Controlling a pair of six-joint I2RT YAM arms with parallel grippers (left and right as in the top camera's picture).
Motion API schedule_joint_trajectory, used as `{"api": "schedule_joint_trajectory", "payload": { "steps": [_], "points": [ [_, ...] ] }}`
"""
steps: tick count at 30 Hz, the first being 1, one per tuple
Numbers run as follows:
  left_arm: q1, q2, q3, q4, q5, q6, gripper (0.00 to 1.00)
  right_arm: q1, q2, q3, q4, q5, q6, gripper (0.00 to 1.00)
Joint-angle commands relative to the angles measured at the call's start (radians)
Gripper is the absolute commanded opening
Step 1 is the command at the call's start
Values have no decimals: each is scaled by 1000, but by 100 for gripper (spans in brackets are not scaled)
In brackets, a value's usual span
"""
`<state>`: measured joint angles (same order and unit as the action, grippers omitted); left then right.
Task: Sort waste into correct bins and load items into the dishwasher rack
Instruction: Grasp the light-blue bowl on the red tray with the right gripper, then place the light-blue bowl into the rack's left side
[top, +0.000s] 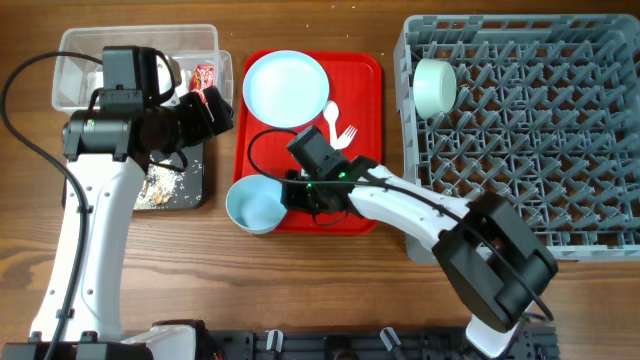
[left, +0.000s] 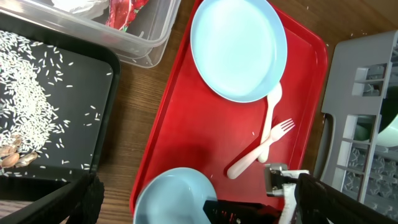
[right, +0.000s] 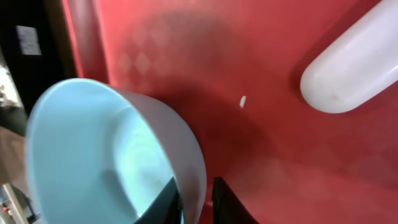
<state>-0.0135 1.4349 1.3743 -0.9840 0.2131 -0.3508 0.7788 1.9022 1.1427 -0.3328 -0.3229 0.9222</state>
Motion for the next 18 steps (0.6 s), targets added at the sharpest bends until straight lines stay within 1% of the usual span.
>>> {"api": "schedule_joint_trajectory", "payload": {
  "steps": [1, 3, 5, 8, 9, 11, 13, 15, 16, 17, 18],
  "points": [
    [5, -8, 13, 2, -2, 5, 100, 19, 32, -7, 8, -16, 4, 4],
    [5, -8, 13, 2, -3, 5, 100, 13, 31, -2, 7, -16, -13, 4],
    [5, -8, 13, 2, -3, 5, 100, -17, 4, 4, -2, -39, -60, 4],
    [5, -8, 13, 2, -3, 5, 100, -98, -127, 16, -98, -37, -149, 4],
    [5, -8, 13, 2, -3, 5, 100, -140, -201, 24, -165, -4, -182, 4],
    [5, -8, 13, 2, -3, 5, 100, -246, -394, 44, -327, 134, -220, 4],
    [5, -8, 13, 2, -2, 5, 100, -352, -596, 50, -429, 295, -219, 4],
    [5, -8, 13, 2, -3, 5, 100, -413, -752, 50, -511, 488, -229, 4],
    [5, -8, 13, 3, -2, 5, 100, -424, -846, 50, -587, 703, -262, 4],
    [5, -8, 13, 3, -3, 5, 100, -423, -876, 50, -626, 824, -277, 4],
    [5, -8, 13, 2, -3, 5, 100, -423, -897, 50, -686, 999, -305, 4]
  ]
}}
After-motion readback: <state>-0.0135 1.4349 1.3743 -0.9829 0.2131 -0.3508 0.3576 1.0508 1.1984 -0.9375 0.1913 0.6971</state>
